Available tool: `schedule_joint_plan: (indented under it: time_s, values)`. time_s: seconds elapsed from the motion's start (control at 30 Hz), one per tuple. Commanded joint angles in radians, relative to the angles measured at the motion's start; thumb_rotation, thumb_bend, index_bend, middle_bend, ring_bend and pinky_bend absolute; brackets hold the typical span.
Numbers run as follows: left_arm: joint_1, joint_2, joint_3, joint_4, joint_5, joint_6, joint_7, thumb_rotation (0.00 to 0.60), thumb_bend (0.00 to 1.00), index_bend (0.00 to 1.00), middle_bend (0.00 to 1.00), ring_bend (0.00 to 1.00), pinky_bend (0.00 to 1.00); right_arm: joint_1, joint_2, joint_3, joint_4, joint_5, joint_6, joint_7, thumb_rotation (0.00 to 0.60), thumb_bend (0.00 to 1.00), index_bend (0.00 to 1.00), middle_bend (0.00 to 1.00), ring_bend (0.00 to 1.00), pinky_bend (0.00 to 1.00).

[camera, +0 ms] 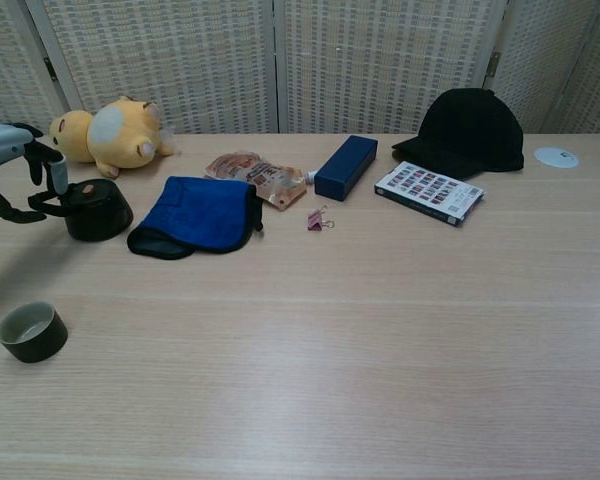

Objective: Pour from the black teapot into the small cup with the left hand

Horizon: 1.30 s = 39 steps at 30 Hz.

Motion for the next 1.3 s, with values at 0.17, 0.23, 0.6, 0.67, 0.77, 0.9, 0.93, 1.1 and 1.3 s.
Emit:
schedule_joint_plan:
  time_s: [0.17,0.23,0.6,0.67,0.77,0.9,0.93,1.1,1.3]
  values:
    - [-0.002,-0.014,0.007,0.02,0.015,0.006,-0.016,0.6,0.27,0.45,0.43,0.39,0.0,-0.003,0.002,0.0,-0.005,0.0,0.004,-0.004,0.6,0.16,0.16,0.28,0.16,0.18]
    - [-0.003,-0.018,0.011,0.027,0.019,0.006,-0.02,0.6,0.27,0.45,0.43,0.39,0.0,-0.004,0.002,-0.001,-0.006,0.001,0.004,-0.004,0.6,0.16,0.16,0.28,0.16,0.18]
    - [-0.004,-0.032,0.019,0.041,0.027,0.001,-0.013,0.6,0.27,0.45,0.43,0.4,0.0,-0.011,0.004,-0.002,-0.006,0.001,0.01,-0.003,0.6,0.16,0.16,0.28,0.16,0.18]
    - [-0.005,-0.033,0.019,0.041,0.025,-0.003,-0.009,0.6,0.27,0.45,0.43,0.4,0.0,-0.012,0.004,-0.002,-0.006,0.001,0.011,-0.002,0.6,0.16,0.16,0.28,0.16,0.18]
    - [-0.006,-0.035,0.02,0.038,0.026,-0.003,-0.003,0.6,0.27,0.45,0.43,0.4,0.0,-0.013,0.004,-0.002,-0.005,0.002,0.012,-0.001,0.6,0.16,0.16,0.28,0.16,0.18]
    - [-0.007,-0.038,0.024,0.042,0.029,-0.008,0.007,0.6,0.27,0.45,0.43,0.4,0.0,-0.015,0.004,-0.002,-0.003,0.002,0.014,0.001,0.6,0.16,0.16,0.28,0.16,0.18]
    - [-0.008,-0.04,0.026,0.044,0.03,-0.01,0.011,0.6,0.27,0.46,0.43,0.4,0.0,-0.016,0.004,-0.002,-0.003,0.002,0.014,0.002,0.6,0.16,0.16,0.28,0.16,0.18]
    - [-0.005,-0.042,0.03,0.045,0.029,-0.014,0.012,0.6,0.27,0.46,0.43,0.4,0.0,-0.017,0.003,-0.003,-0.001,0.002,0.014,0.004,0.6,0.16,0.16,0.28,0.16,0.18]
    - [-0.005,-0.044,0.035,0.045,0.03,-0.022,0.012,0.6,0.27,0.46,0.44,0.4,0.0,-0.018,0.002,-0.003,0.0,0.002,0.014,0.005,0.6,0.16,0.16,0.28,0.16,0.18]
